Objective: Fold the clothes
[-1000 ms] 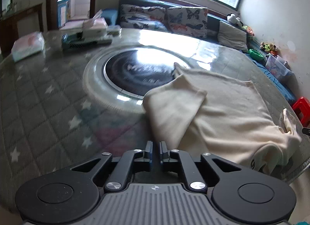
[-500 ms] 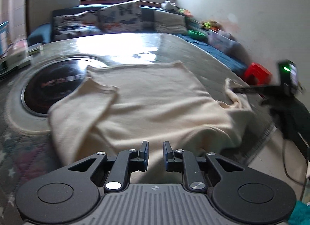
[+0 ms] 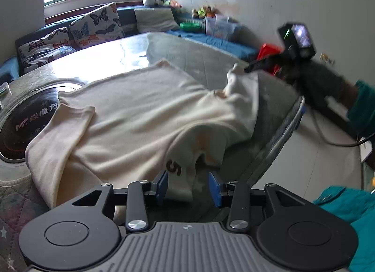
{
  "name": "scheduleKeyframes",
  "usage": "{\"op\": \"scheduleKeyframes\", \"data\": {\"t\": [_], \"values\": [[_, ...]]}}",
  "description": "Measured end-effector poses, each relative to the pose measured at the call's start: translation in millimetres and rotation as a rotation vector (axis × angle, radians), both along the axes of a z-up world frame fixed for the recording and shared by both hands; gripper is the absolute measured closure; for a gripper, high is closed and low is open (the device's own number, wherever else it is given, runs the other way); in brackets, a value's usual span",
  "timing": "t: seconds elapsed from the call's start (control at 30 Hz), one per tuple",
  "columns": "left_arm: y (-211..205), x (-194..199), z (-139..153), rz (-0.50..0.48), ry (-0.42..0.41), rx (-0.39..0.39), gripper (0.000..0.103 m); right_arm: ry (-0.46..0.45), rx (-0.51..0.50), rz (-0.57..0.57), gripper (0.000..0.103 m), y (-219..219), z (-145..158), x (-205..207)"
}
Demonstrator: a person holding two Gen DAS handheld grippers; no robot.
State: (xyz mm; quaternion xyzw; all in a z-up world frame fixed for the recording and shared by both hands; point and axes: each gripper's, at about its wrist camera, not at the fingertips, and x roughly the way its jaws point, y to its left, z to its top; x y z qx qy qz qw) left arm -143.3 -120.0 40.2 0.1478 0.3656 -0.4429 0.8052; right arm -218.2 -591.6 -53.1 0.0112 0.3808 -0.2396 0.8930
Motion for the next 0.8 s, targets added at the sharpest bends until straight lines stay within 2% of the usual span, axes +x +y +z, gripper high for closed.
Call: {"op": "scheduleKeyframes", "data": {"t": [0.23, 0.53, 0.6, 0.67, 0.7, 0.8], "values": [[-2.1, -2.8, -6.5, 0.049, -0.004, 0.049, 0.063, -0.039, 0.029, 0.187, 0.053, 34.9, 31.4, -24.2], [3.4, -3.0, -6.4, 0.148, 0.036, 0.035, 0.064, -0.063, 0.062, 0.438, 0.05, 101.3, 49.4, -25.0], [4.4, -2.3, -5.6, 0.156, 0.042, 0.03, 0.074, -0.061, 0.061, 0.489, 0.05, 116.1, 49.5, -23.6], [5.4, -1.6, -4.7, 0.165, 0.048, 0.025, 0.088, -0.056, 0.049, 0.54, 0.05, 131.1, 48.1, -23.1], [5.9, -1.2, -4.3, 0.169, 0.051, 0.023, 0.099, -0.054, 0.043, 0.566, 0.05, 138.6, 47.3, -22.9], [11.9, 0.2, 3.9, 0.159, 0.072, 0.002, 0.103, -0.047, 0.031, 0.627, 0.049, 157.5, 46.7, -22.8]]}}
